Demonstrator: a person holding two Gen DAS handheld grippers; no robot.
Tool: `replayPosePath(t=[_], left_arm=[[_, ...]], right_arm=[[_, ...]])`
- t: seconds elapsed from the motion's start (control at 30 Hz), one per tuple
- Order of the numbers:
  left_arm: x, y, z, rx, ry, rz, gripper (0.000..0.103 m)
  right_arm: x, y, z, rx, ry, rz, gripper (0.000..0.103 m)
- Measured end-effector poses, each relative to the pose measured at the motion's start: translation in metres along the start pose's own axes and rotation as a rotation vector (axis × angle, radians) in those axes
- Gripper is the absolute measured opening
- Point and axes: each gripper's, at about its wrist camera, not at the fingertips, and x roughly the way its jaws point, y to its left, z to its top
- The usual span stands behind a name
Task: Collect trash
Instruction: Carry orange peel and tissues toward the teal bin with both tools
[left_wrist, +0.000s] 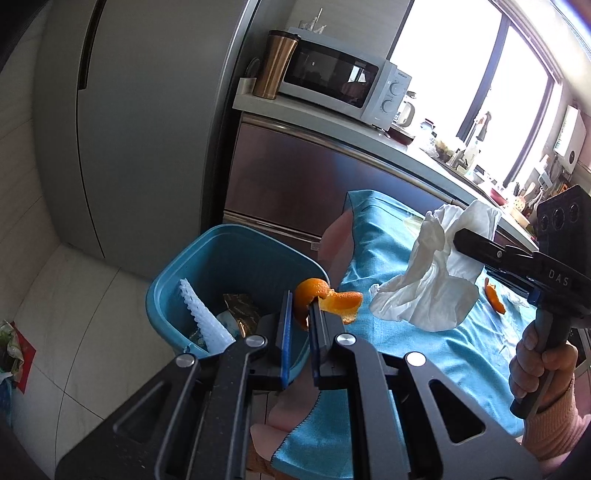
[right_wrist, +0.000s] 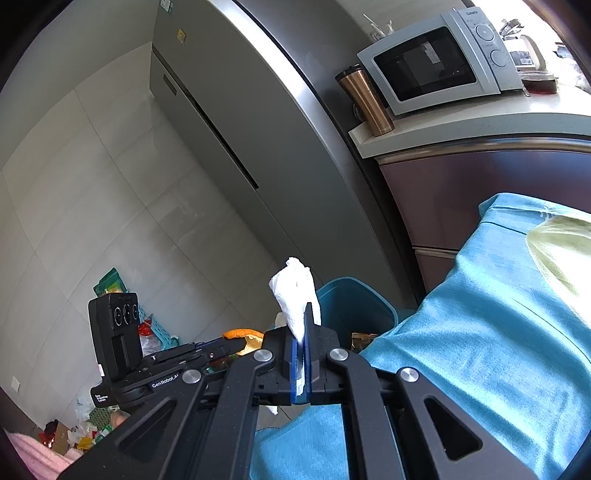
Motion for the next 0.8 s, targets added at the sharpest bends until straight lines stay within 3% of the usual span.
replayPosePath(t=[0.8], left_arm=[[0.029,0.014,-0.001,-0.026,0.032,0.071,0.008]], right_arm=[[0.054,0.002,-0.001,-0.004,0.085,-0.038,0.002]])
